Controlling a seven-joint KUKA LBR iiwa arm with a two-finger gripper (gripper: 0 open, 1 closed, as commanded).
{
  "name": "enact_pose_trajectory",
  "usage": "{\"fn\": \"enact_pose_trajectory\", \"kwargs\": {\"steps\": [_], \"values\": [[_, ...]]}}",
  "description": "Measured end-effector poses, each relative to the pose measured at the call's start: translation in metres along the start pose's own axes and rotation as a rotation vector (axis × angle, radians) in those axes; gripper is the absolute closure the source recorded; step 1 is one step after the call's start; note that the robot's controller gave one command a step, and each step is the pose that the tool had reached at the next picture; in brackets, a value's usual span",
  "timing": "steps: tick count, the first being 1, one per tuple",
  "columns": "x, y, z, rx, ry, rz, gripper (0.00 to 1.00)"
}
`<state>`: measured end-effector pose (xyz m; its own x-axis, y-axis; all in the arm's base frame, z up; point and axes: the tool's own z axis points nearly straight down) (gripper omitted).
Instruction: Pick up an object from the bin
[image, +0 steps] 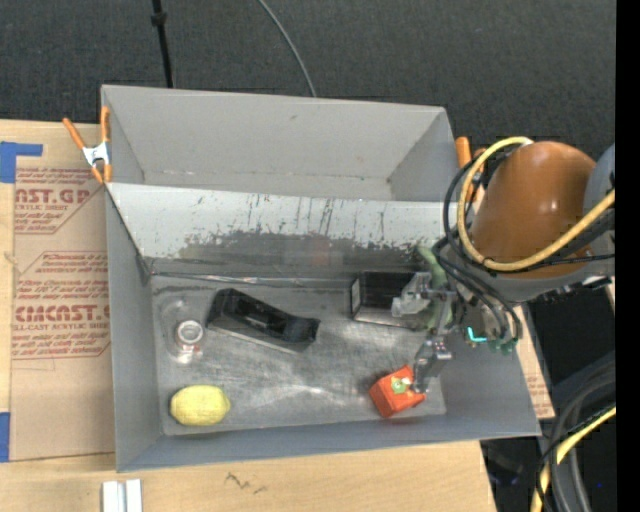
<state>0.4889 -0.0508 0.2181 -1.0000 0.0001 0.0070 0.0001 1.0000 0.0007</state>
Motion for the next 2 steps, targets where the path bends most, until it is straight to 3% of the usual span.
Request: {"fn": "enact_pose_trajectory", "kwargs": {"steps": [1, 2], "values": [[-0.002, 0.0, -0.004, 0.001, -0.008, -0.001, 0.0], [0.001, -0.031, 0.103, 0.001, -0.012, 0.029, 0.0]]}}
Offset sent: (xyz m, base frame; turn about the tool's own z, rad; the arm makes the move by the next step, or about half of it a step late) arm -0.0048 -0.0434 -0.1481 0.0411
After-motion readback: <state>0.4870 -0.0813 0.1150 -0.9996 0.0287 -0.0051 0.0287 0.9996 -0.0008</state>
